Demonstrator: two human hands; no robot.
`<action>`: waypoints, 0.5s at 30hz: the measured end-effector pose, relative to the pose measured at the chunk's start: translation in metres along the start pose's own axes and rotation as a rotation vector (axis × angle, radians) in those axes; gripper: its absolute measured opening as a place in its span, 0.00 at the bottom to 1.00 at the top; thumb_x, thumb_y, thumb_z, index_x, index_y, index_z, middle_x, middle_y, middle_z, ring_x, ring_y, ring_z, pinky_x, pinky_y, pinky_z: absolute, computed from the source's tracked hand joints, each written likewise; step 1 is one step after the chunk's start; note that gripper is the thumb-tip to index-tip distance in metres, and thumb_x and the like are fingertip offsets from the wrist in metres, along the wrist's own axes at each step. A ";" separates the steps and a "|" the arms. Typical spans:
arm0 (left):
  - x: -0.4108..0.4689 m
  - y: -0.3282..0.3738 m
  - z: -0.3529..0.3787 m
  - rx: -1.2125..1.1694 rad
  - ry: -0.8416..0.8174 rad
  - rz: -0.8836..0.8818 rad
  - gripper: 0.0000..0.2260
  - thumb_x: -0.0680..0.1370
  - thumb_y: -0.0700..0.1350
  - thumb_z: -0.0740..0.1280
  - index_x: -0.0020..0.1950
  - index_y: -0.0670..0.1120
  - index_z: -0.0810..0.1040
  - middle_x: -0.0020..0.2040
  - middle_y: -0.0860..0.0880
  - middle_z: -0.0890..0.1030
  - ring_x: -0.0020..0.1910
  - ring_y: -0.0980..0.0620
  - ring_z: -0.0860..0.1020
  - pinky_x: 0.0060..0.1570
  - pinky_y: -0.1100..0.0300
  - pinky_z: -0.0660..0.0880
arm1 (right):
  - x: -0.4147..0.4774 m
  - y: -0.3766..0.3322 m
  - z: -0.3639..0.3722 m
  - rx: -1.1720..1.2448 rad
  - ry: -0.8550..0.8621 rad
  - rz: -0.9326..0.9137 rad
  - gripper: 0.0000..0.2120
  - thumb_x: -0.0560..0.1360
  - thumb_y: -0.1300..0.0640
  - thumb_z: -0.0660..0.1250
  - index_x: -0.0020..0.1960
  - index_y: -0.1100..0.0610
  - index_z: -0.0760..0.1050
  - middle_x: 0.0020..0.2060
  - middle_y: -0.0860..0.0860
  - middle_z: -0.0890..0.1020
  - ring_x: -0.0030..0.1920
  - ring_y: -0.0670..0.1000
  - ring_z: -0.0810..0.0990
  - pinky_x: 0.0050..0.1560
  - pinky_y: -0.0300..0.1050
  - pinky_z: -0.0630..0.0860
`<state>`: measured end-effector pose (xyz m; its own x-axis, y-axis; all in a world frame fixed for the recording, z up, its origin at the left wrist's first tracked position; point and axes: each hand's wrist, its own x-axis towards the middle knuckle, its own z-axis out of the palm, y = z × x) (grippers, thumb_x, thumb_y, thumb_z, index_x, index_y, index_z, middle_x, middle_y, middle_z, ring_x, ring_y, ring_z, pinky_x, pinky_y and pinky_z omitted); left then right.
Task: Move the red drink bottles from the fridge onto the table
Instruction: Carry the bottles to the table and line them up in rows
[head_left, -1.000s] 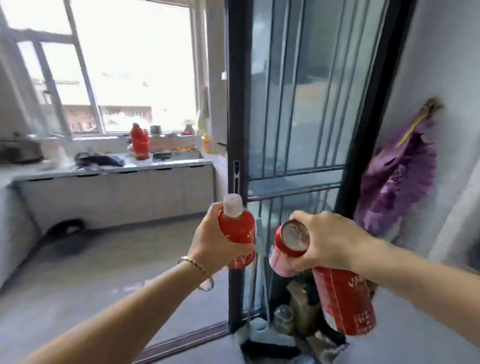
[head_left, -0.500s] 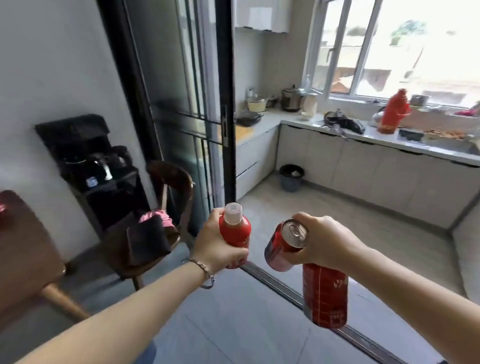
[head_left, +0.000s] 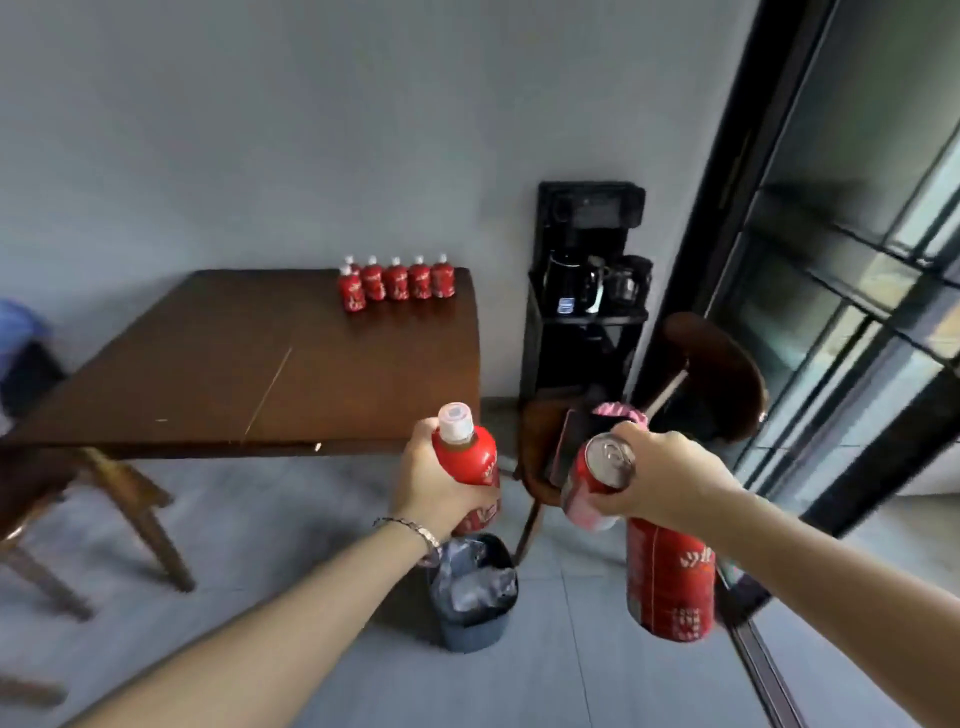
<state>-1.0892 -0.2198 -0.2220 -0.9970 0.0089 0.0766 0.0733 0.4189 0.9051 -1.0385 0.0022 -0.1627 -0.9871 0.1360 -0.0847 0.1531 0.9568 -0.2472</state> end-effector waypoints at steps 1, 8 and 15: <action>0.009 -0.009 -0.014 0.000 0.030 -0.032 0.32 0.57 0.43 0.80 0.54 0.53 0.67 0.50 0.51 0.76 0.48 0.51 0.76 0.45 0.60 0.69 | 0.018 -0.016 0.005 -0.019 -0.021 -0.044 0.31 0.60 0.35 0.70 0.58 0.47 0.69 0.35 0.43 0.71 0.37 0.50 0.73 0.37 0.41 0.69; 0.095 -0.073 -0.101 0.043 0.180 -0.141 0.34 0.56 0.44 0.80 0.54 0.56 0.65 0.51 0.54 0.74 0.49 0.52 0.75 0.48 0.58 0.71 | 0.143 -0.127 0.052 0.019 -0.139 -0.215 0.30 0.59 0.34 0.71 0.55 0.48 0.70 0.38 0.44 0.75 0.38 0.48 0.76 0.35 0.41 0.70; 0.234 -0.117 -0.176 0.074 0.112 -0.107 0.34 0.56 0.45 0.80 0.54 0.58 0.64 0.45 0.61 0.72 0.46 0.55 0.74 0.41 0.65 0.68 | 0.275 -0.230 0.083 0.047 -0.143 -0.170 0.33 0.59 0.33 0.71 0.58 0.47 0.68 0.43 0.45 0.79 0.40 0.48 0.79 0.37 0.41 0.77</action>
<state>-1.3267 -0.4269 -0.2366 -0.9898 -0.1393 0.0313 -0.0395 0.4781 0.8774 -1.3410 -0.2015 -0.2090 -0.9826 -0.0674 -0.1730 -0.0098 0.9492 -0.3144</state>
